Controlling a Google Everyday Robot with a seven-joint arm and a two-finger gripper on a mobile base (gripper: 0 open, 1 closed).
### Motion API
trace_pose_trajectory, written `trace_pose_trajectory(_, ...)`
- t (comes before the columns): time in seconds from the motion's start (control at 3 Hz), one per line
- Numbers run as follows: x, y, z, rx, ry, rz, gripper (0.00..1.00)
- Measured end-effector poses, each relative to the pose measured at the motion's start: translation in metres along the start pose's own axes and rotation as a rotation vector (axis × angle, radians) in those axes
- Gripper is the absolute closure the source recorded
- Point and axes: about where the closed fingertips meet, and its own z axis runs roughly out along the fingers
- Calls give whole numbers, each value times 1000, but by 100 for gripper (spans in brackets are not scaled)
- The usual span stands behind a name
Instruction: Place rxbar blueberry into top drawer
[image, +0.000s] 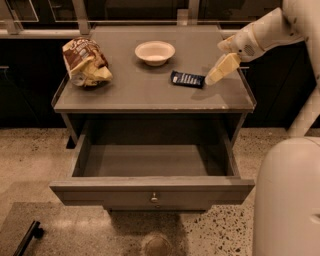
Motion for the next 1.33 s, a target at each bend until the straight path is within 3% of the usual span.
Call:
trace_pose_trajectory(0.67,12,-6,50,-67,-7,66,0)
trace_pose_trajectory(1.33,21,-5,95,-124,24,91,0)
